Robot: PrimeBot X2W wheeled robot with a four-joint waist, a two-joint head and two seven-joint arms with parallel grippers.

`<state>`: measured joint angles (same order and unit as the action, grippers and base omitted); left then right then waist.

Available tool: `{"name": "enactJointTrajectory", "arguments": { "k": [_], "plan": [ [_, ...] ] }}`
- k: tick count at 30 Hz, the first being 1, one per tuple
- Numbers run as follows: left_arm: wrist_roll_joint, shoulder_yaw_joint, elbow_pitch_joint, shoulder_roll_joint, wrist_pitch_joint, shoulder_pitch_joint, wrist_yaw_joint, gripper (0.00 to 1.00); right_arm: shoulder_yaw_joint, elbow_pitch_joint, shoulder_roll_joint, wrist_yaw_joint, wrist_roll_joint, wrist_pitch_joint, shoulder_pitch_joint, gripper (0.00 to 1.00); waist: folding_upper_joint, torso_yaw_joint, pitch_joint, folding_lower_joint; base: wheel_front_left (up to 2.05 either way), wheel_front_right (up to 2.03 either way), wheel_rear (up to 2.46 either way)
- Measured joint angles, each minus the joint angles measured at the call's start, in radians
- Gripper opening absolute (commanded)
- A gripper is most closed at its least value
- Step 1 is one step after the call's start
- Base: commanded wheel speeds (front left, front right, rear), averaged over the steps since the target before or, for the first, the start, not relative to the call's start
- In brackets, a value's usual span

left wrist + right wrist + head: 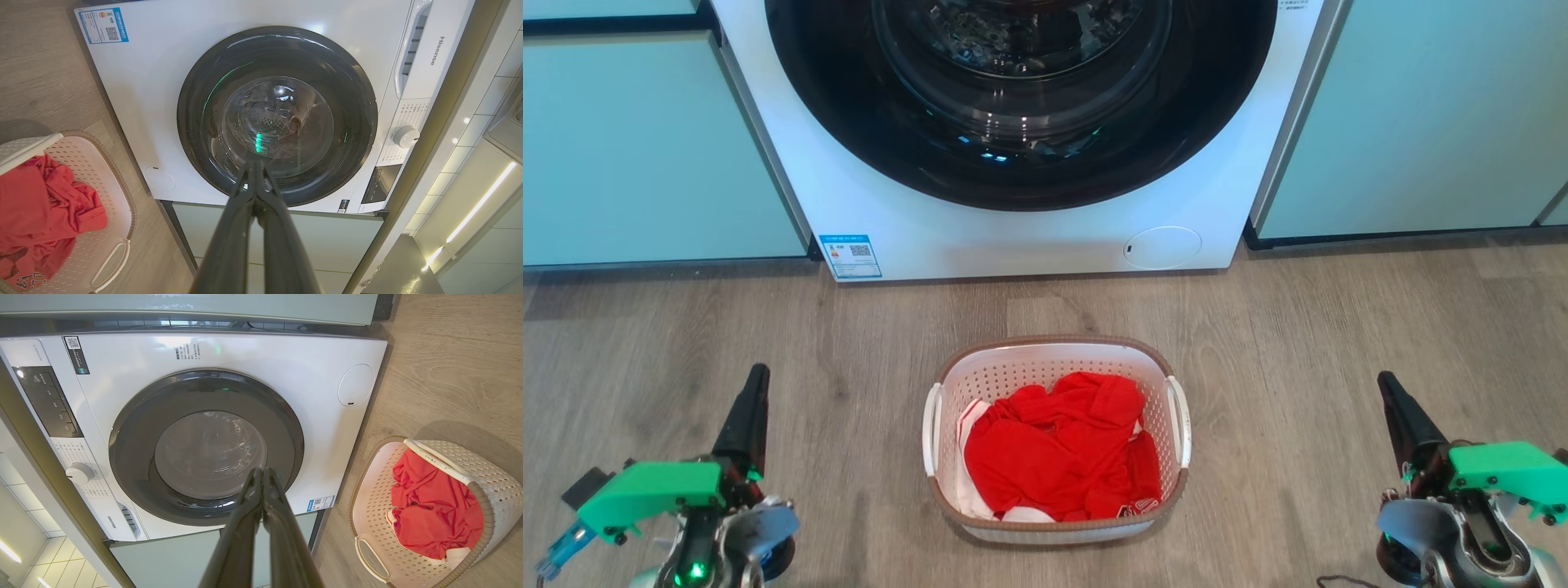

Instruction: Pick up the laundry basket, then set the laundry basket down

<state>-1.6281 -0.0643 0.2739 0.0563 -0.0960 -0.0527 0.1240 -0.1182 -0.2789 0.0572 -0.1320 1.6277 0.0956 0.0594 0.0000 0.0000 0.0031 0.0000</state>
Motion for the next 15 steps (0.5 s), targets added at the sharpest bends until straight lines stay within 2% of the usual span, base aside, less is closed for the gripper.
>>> {"name": "enactJointTrajectory", "arguments": {
  "k": [15],
  "plan": [
    [0.000,-0.004,0.000,-0.002,-0.001,0.000,0.000,0.00,-0.003,0.000,0.000,0.000,-0.001,0.001,0.000,0.00,0.0000,0.000,0.000,0.0000,0.00,0.00,0.00]
  ]
}}
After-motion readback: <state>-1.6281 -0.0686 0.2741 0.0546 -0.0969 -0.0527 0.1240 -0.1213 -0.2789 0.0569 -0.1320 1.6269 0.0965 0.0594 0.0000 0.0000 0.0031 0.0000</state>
